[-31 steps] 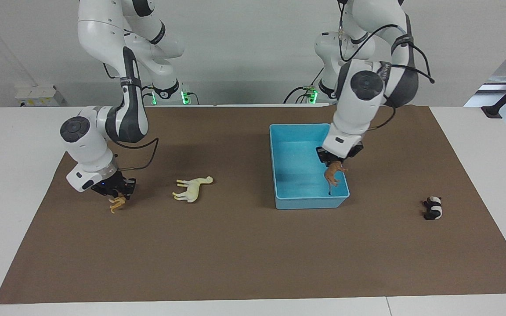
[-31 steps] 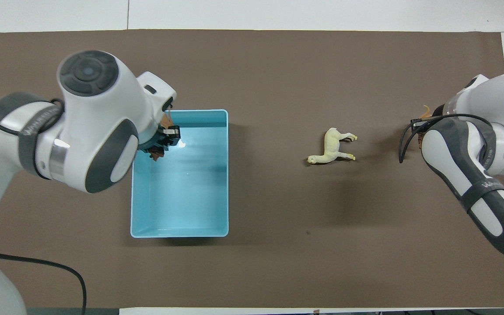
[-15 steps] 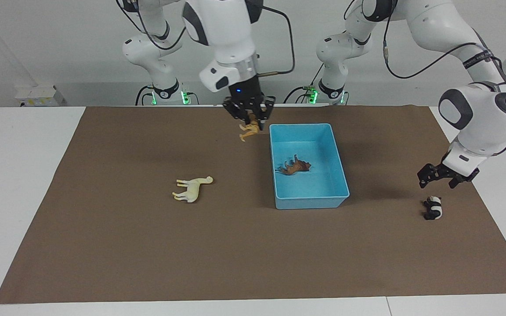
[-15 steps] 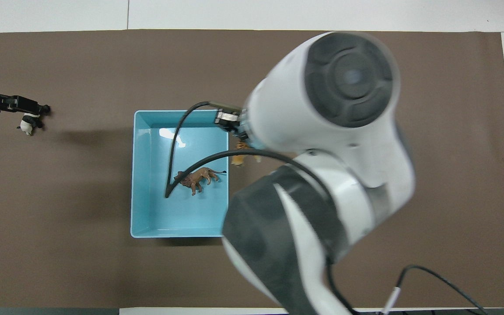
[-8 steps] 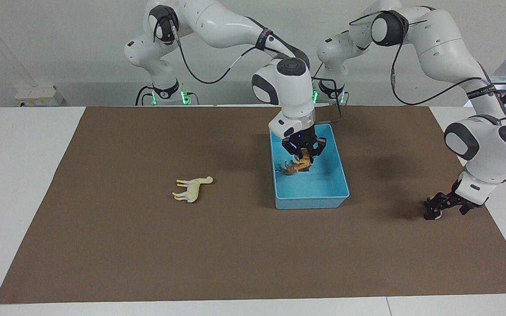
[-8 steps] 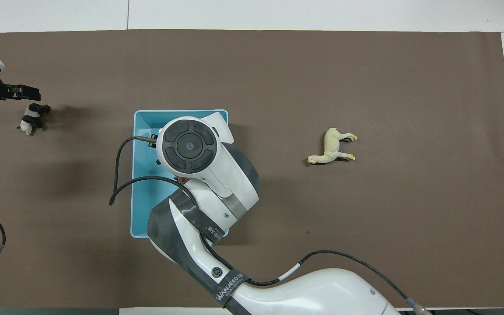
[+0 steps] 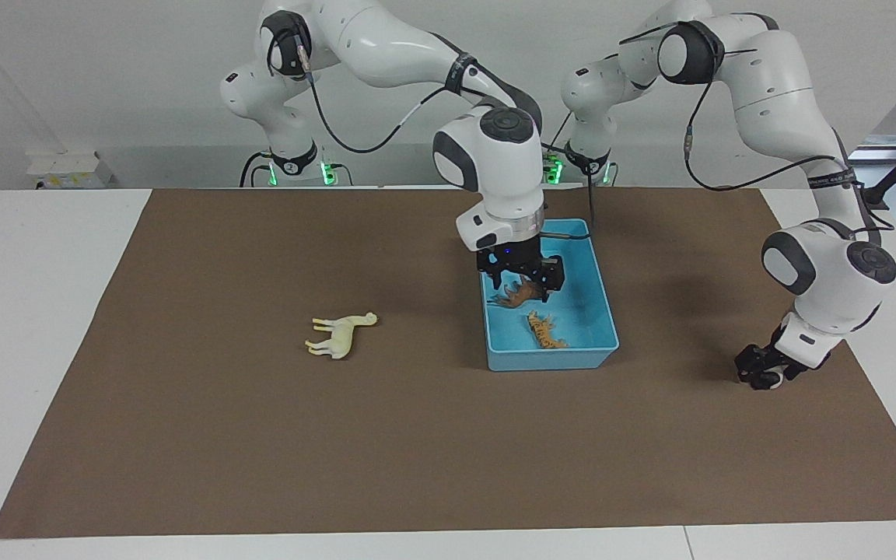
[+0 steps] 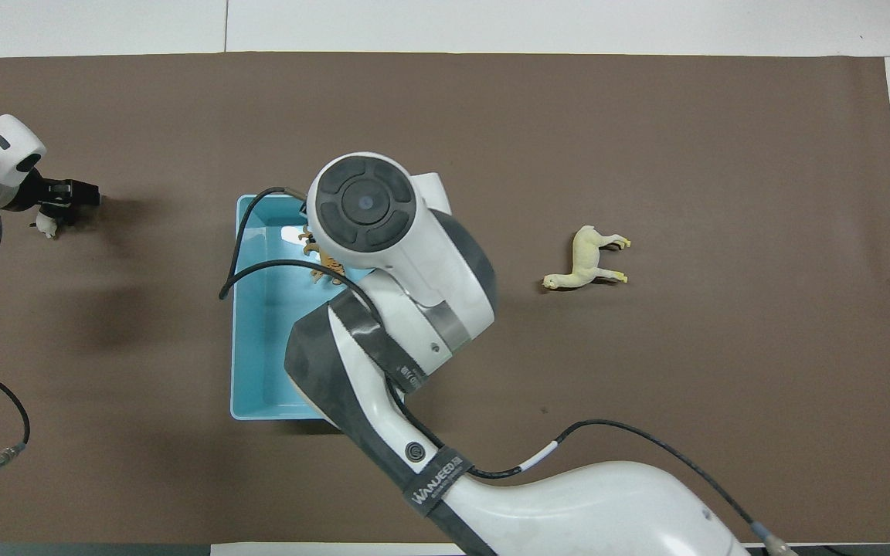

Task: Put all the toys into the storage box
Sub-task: 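Place the tiger in the box while the left gripper grasps the cow, then carry the cow toward the box while the right gripper reaches the cream horse, then lower the cow into the box while the right gripper grasps the cream horse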

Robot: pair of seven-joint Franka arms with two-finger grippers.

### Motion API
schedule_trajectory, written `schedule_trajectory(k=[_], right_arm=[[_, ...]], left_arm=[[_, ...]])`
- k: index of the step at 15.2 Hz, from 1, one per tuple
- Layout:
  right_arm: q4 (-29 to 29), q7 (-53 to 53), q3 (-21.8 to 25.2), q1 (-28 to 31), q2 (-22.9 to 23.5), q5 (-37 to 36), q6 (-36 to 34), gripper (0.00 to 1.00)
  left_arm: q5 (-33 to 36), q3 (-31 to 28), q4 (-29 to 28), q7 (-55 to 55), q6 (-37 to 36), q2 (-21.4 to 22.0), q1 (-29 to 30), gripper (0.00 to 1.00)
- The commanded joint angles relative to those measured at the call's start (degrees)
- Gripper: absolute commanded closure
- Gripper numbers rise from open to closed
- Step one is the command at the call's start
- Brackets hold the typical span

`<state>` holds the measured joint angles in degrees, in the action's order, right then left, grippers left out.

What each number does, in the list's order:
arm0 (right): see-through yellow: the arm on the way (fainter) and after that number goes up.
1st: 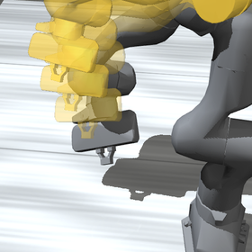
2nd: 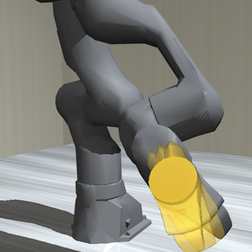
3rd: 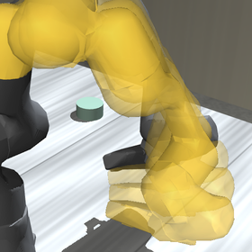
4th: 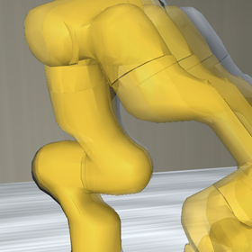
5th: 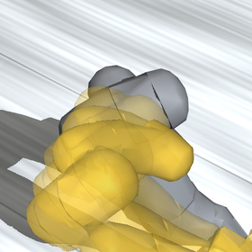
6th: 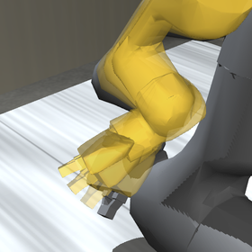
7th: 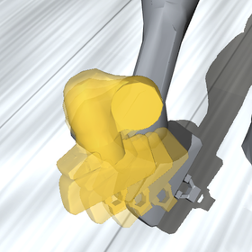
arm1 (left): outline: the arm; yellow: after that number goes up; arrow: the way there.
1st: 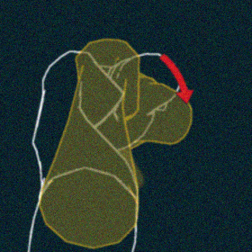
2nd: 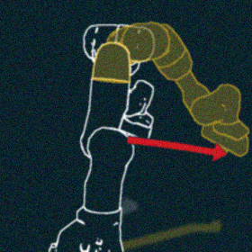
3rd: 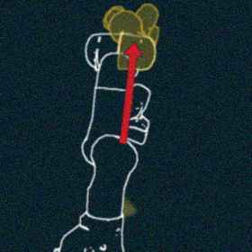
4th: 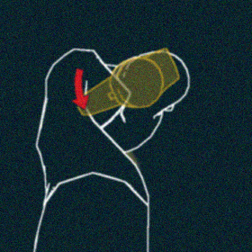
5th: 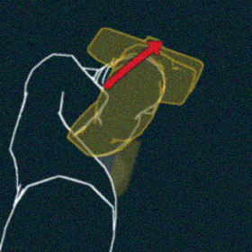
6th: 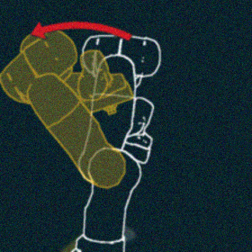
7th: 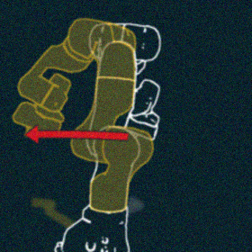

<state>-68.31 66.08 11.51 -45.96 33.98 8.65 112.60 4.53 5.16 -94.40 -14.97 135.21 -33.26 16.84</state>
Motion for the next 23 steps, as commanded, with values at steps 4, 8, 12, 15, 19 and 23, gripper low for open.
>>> schedule_trajectory(k=[4, 8, 12, 15, 19, 23], right_arm=[[-4.7, -16.4, 5.2, 6.9, -6.5, -2.8, -11.2, 0.0], [-20.9, -24.6, 6.0, 9.8, -12.4, -3.7, -2.9, 0.0], [-41.0, -32.0, 5.9, 12.4, -18.6, -5.7, 18.0, 0.0], [-48.1, -36.1, 5.9, 13.5, -19.6, -5.7, 26.3, 0.0], [-51.0, -37.7, 5.8, 12.7, -19.4, -5.7, 29.9, 0.0], [-54.0, -41.0, 5.8, 12.6, -19.2, -5.7, 35.0, 0.0]], left_arm=[[1.6, -0.5, -2.6, 0.0, -0.7, 2.8, -0.4, 1.0], [0.7, -0.2, 7.1, 5.4, -15.5, 2.8, -4.0, 1.0], [0.6, 0.4, 6.4, 21.7, -28.6, 12.3, -13.6, 1.0], [-1.9, 0.6, 2.8, 38.6, -35.4, 18.1, -23.9, 1.0], [-2.4, 0.6, -11.1, 50.0, -29.6, 24.5, -33.2, 1.0], [-3.5, 0.6, -13.4, 49.5, -26.9, 25.2, -32.8, 0.0]])
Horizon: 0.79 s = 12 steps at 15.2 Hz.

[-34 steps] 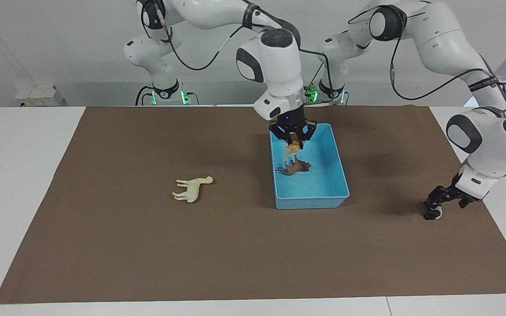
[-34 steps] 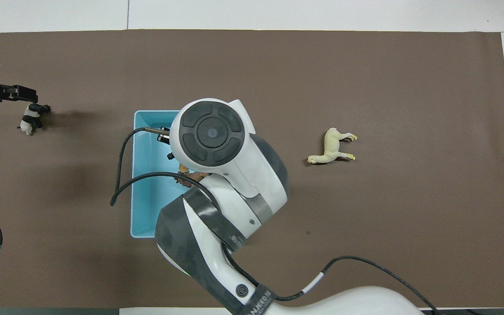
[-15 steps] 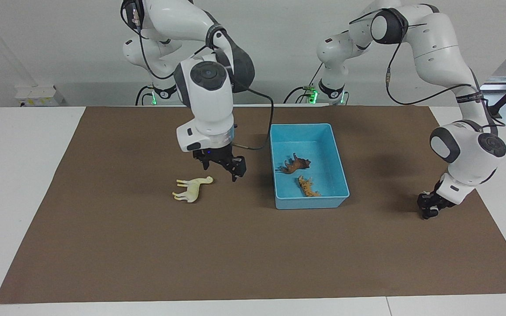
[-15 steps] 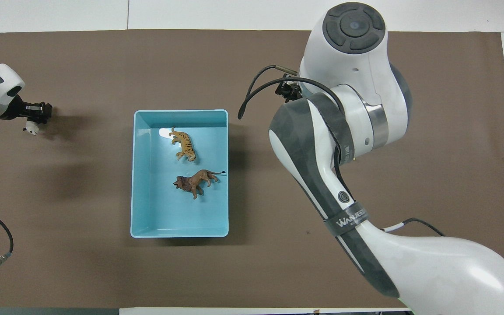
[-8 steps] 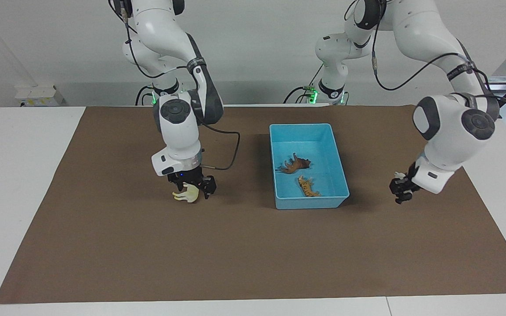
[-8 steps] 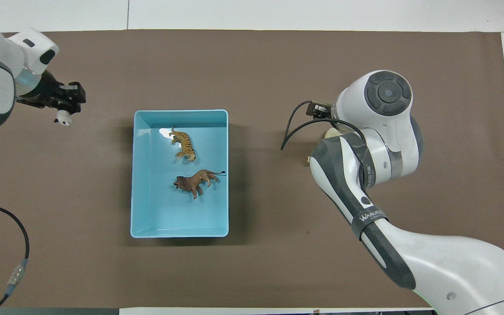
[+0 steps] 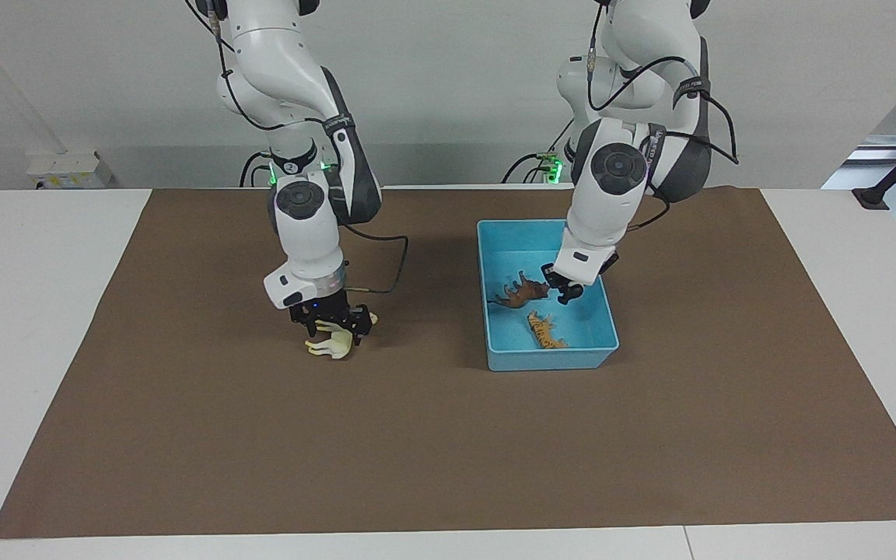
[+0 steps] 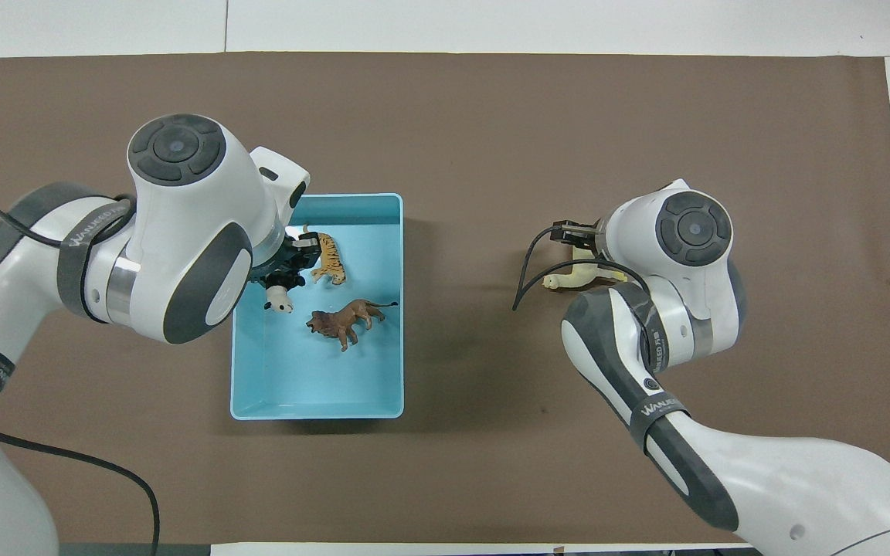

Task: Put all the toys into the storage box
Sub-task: 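Lower the cow into the box while the right gripper grasps the cream horse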

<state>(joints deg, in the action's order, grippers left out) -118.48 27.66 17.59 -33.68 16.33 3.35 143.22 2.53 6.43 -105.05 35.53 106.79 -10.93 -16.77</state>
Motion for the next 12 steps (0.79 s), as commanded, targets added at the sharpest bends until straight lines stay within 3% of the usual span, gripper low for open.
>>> schedule_trajectory(k=[1, 5, 6, 7, 8, 12], right_arm=[[-4.7, -2.4, -0.3, 0.4, -0.8, -0.4, 6.6, 0.0], [-4.8, -2.2, -0.3, 0.5, 0.7, -0.4, 8.5, 0.0], [-4.9, -1.8, -0.3, 0.5, 0.7, -0.4, 8.5, 0.06], [-4.9, -1.7, -0.3, 0.5, 0.7, -0.4, 8.7, 0.27], [-4.9, -1.6, -0.3, 0.5, 0.8, -0.3, 9.4, 0.99], [-4.0, -1.0, -0.3, 0.5, 1.0, -0.1, 9.0, 1.0]], left_arm=[[-1.6, -0.7, -2.5, -0.7, 1.5, 2.8, 0.5, 0.0], [-2.5, -0.6, -0.5, -1.2, 0.9, 3.6, -0.5, 0.0], [-2.5, -0.6, -0.3, -1.1, 0.7, 3.7, -0.6, 0.0], [-2.5, -0.7, -0.7, -1.2, 1.6, 3.7, -0.3, 0.0], [-2.5, -0.7, -1.0, -1.2, 2.0, 3.8, 0.3, 0.0], [-2.6, -1.0, -1.7, -1.2, 1.8, 4.1, 2.9, 0.0]])
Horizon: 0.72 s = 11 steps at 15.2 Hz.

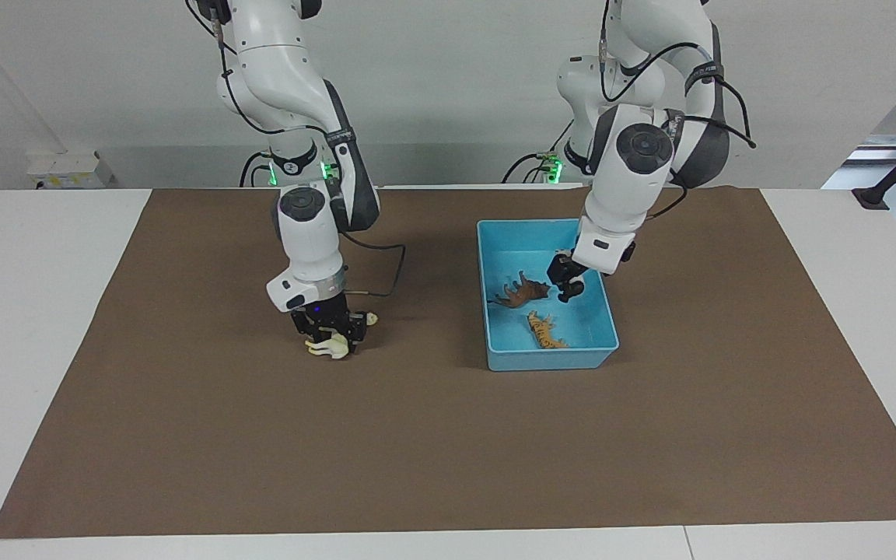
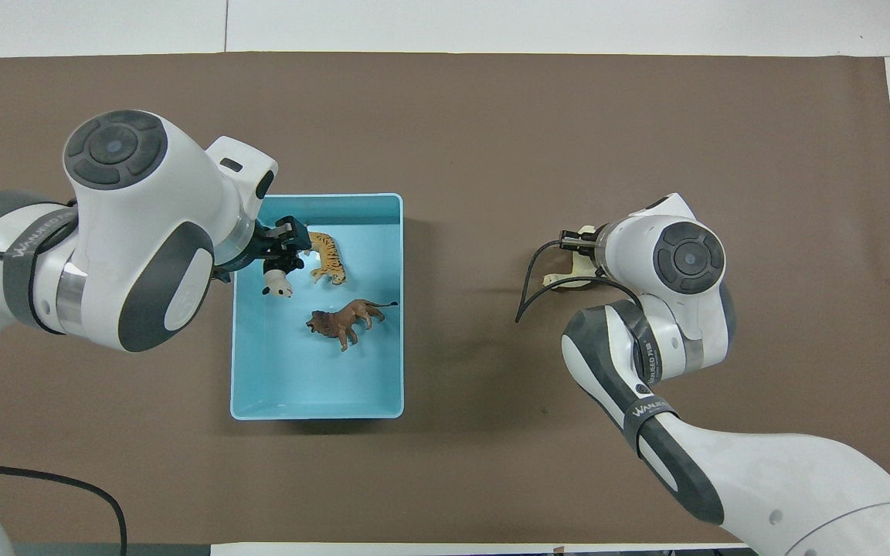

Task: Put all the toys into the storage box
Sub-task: 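Lower the cow into the box while the right gripper grasps the cream horse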

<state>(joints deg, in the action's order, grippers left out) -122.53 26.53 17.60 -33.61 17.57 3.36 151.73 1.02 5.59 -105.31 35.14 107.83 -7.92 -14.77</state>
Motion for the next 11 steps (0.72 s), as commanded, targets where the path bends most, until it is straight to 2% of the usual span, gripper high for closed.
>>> schedule_trajectory(k=[1, 3, 7, 9, 11], right_arm=[[0.3, 0.1, -0.3, 0.5, -0.3, 0.0, 0.3, 1.0], [2.0, 0.0, -0.3, 0.4, -0.4, 0.0, -2.5, 1.0], [12.9, -0.2, -0.1, 1.2, -2.5, -0.3, -20.2, 1.0], [18.3, -0.3, -0.1, 2.3, -2.5, -0.4, -26.9, 1.0], [20.9, -0.4, -0.1, 2.9, -2.5, -0.4, -29.6, 1.0]], left_arm=[[-1.1, 0.0, -1.5, -0.6, 0.7, 1.1, 0.9, 0.0], [-1.1, 0.0, -1.5, -0.3, 0.7, 1.1, 0.8, 0.0], [-1.1, 0.0, -1.5, -0.2, 0.9, 1.1, 0.5, 0.0], [-1.1, 0.0, -1.5, -0.3, 0.9, 1.1, 0.6, 0.0], [-1.1, 0.0, -1.7, -0.3, 1.1, 1.1, 0.6, 0.0]])
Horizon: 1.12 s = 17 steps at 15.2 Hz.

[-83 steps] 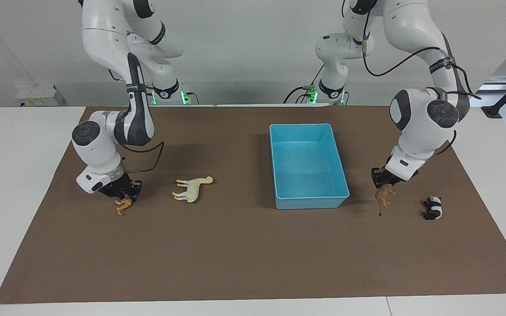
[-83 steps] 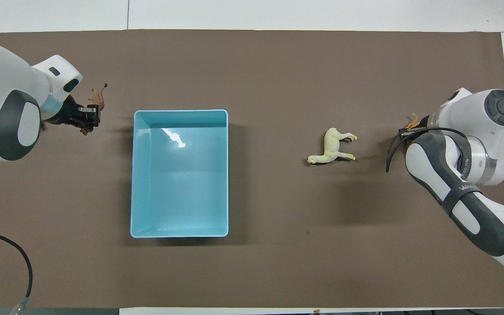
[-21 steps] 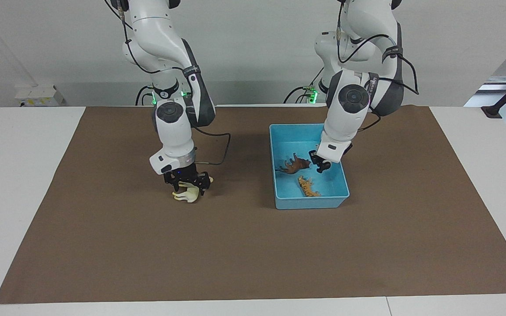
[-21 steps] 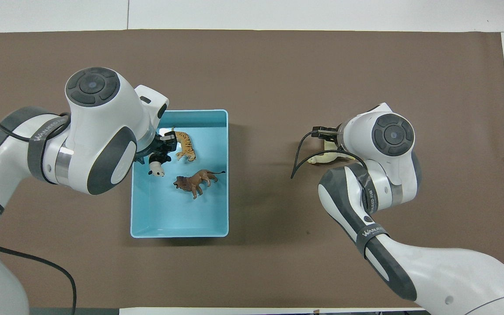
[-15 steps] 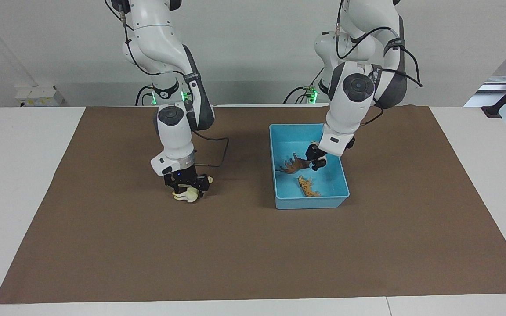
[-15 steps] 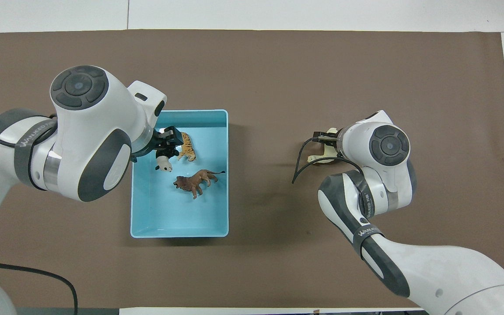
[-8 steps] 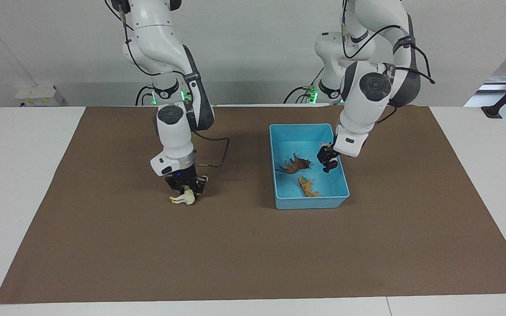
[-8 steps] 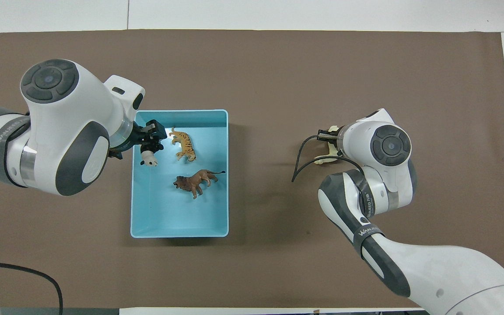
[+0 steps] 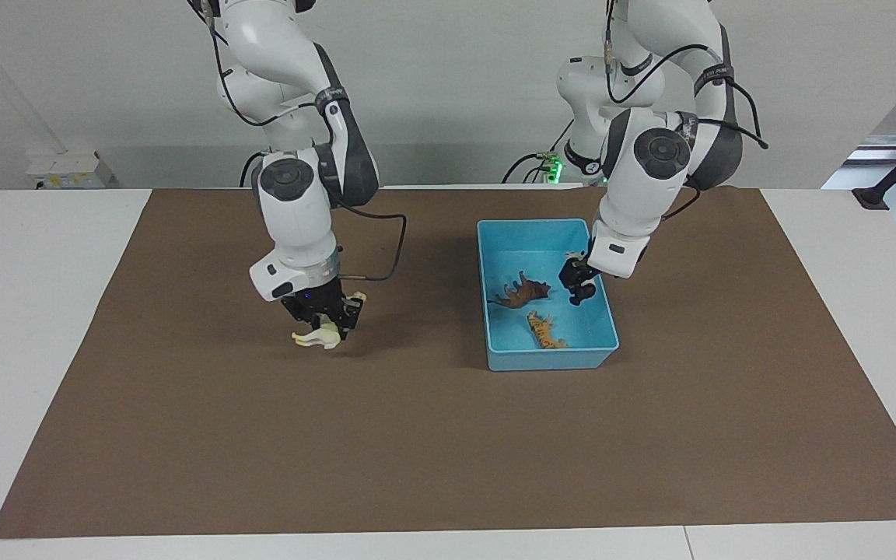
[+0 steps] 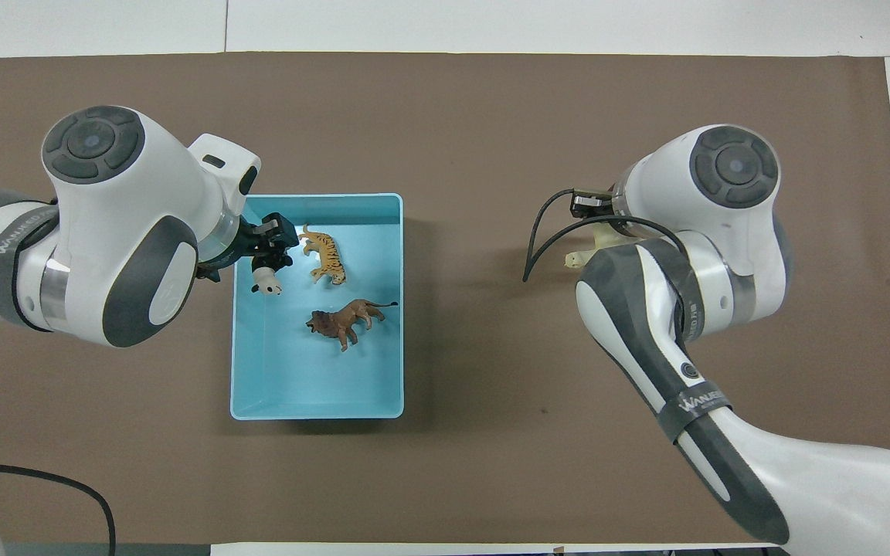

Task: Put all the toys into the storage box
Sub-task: 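Release the cow in the box while the right gripper lifts the horse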

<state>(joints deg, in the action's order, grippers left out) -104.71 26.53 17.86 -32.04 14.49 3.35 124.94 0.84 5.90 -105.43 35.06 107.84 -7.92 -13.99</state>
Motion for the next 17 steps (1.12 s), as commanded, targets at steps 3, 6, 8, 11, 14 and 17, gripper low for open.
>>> schedule_trajectory(k=[3, 6, 8, 11, 14, 17], right_arm=[[3.3, -1.9, -0.4, 2.5, 0.5, -0.5, -2.9, 1.0], [3.3, -4.0, -0.4, 3.5, 0.5, -0.4, -2.6, 1.0], [3.3, -4.3, -0.4, 3.7, 0.5, -0.4, -2.2, 1.0], [3.3, -4.7, -0.4, 3.8, 0.5, -0.4, -2.2, 1.0], [3.3, -4.9, -0.4, 4.0, 0.5, -0.4, -1.9, 1.0], [3.3, -5.4, -0.4, 4.2, 0.5, -0.5, -2.0, 1.0]], left_arm=[[-0.9, -0.4, -1.5, -0.2, 1.1, 1.1, -0.2, 0.0], [-0.9, -0.4, -1.5, -0.2, 1.2, 1.1, -0.2, 0.0], [-0.9, -0.4, -1.5, -0.2, 1.3, 1.1, -0.2, 0.0], [-0.9, -0.4, -1.5, -0.3, 1.3, 1.1, -0.2, 0.0], [-0.9, -0.4, -1.5, -0.3, 1.3, 1.1, -0.2, 0.0], [-0.9, -0.3, -1.5, -0.3, 1.5, 1.1, -0.1, 0.0]])
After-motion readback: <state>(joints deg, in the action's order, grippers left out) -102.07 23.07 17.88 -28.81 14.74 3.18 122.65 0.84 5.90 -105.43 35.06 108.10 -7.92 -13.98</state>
